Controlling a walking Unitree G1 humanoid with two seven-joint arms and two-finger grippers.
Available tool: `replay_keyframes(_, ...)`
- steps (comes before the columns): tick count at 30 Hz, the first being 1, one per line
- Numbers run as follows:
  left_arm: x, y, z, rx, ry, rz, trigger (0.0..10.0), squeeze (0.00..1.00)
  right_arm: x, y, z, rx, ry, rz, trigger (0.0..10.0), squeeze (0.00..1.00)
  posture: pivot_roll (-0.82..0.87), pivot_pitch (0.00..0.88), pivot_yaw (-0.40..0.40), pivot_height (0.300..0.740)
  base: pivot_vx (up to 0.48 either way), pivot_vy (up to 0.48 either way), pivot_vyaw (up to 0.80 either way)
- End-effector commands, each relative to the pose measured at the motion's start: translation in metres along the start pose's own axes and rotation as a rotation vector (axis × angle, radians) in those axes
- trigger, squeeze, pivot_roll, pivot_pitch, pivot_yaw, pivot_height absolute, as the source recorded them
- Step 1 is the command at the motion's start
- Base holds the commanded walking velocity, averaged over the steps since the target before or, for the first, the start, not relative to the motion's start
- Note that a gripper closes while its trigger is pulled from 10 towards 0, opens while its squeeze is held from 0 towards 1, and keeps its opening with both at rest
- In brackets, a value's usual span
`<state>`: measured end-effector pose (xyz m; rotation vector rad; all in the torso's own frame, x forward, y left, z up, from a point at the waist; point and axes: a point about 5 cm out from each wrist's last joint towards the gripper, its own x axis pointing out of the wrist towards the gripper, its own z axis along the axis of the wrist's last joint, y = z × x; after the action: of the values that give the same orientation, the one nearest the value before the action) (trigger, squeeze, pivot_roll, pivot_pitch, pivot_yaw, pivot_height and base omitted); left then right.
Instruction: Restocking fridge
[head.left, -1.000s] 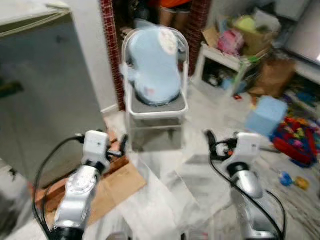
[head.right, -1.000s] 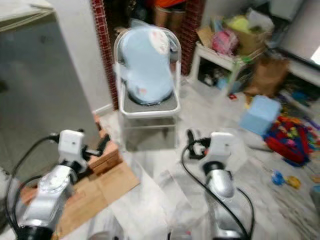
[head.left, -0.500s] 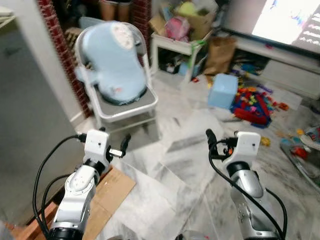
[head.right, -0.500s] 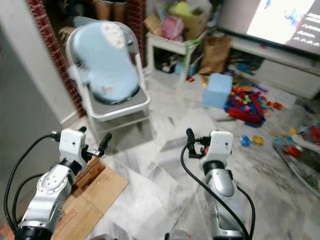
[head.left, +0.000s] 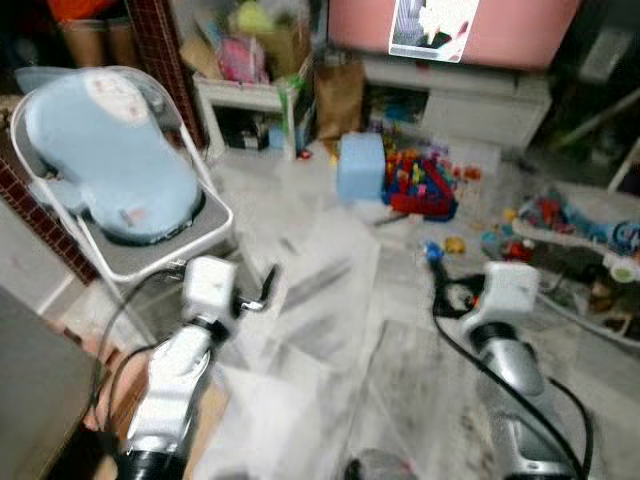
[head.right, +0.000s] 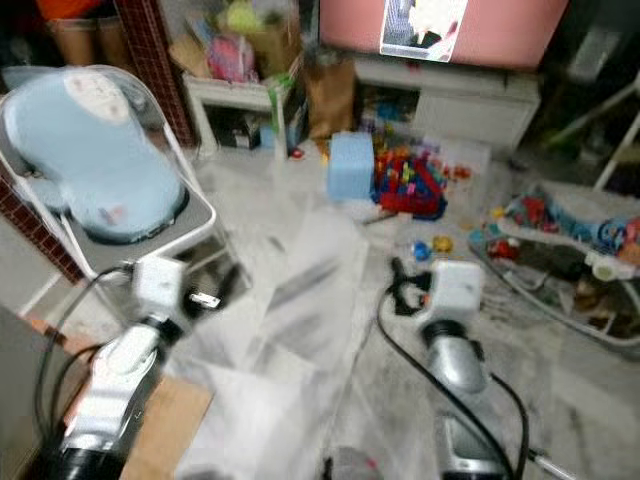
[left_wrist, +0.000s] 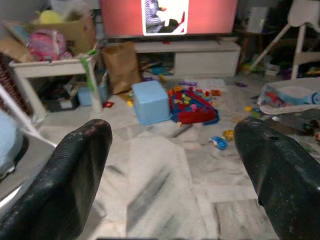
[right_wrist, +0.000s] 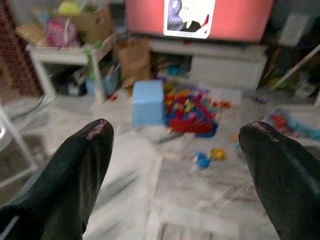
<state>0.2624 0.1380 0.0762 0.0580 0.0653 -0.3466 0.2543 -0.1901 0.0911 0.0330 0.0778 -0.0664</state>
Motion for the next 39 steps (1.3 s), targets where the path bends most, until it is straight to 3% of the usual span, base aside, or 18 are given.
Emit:
replay_keyframes(1,-0.0051,0.0069,-0.0035,0.008,0.019,0.013,10.0,0.00,-0.0023,0.0056,-0.0031,0.012,0.009,0.011,10.0,0.00,0.02,0.000,0.002,0.740,0.000,0.000,-0.80)
replay_keyframes(15,-0.0056,0.0025,-0.0027,-0.033,0.001,-0.029,10.0,0.00,-0.0020,0.0046,-0.0013,-0.001,0.001,0.008,10.0,0.00,0.01,0.000,-0.001,0.740,0.000,0.000,-0.80)
replay_keyframes(26,-0.0034,0.0012,-0.0009,-0.042,-0.008,-0.044,10.0,0.00,-0.0009,0.0032,0.0003,-0.011,-0.006,0.001,10.0,0.00,0.01,0.000,-0.002,0.740,0.322,0.000,-0.78)
replay_keyframes(39,-0.0024,-0.0005,-0.0002,-0.035,-0.014,-0.054,10.0,0.00,0.0000,0.0043,0.0016,-0.011,-0.014,0.000,10.0,0.00,0.01,0.000,-0.001,0.740,0.469,0.000,-0.09)
